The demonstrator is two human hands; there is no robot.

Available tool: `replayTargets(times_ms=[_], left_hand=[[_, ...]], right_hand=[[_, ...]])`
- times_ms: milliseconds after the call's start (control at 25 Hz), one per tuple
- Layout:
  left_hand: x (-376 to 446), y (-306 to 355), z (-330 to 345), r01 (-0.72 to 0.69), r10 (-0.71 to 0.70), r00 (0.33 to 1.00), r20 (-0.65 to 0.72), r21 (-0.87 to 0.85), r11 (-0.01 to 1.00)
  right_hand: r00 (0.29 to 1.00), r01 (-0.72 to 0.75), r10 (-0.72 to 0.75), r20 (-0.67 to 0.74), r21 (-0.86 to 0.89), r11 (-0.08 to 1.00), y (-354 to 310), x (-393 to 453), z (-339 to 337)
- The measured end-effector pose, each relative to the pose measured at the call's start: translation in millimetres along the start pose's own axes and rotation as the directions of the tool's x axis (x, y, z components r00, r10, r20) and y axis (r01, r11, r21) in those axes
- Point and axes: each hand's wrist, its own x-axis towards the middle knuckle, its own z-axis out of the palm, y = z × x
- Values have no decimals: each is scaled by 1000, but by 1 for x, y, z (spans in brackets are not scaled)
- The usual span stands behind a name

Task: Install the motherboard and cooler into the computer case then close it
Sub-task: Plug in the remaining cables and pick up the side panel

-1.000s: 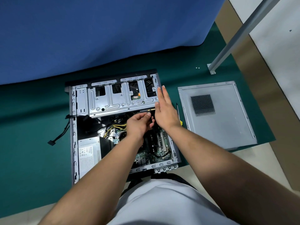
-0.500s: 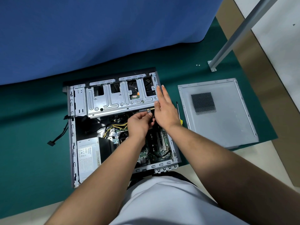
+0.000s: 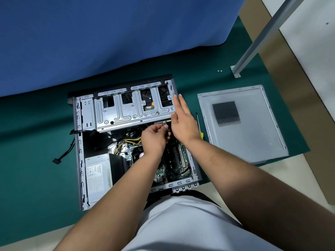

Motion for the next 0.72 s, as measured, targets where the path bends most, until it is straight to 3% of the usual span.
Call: replayTargets(times_ms=[200,600,720], left_hand=[[0,0,0,16,-16,1000,-5,0,1000],[8,-6,-3,21,-37,997,71,218,976],[10,-7,-6,22,-40,995,92,193,981]], right_hand=[[1000,-2,2,5,10,1000,0,0,-1],[1000,-6,6,-2,24,1000,0,-1,-2],[1000,-4,4,0,24,1000,0,-1,-1]])
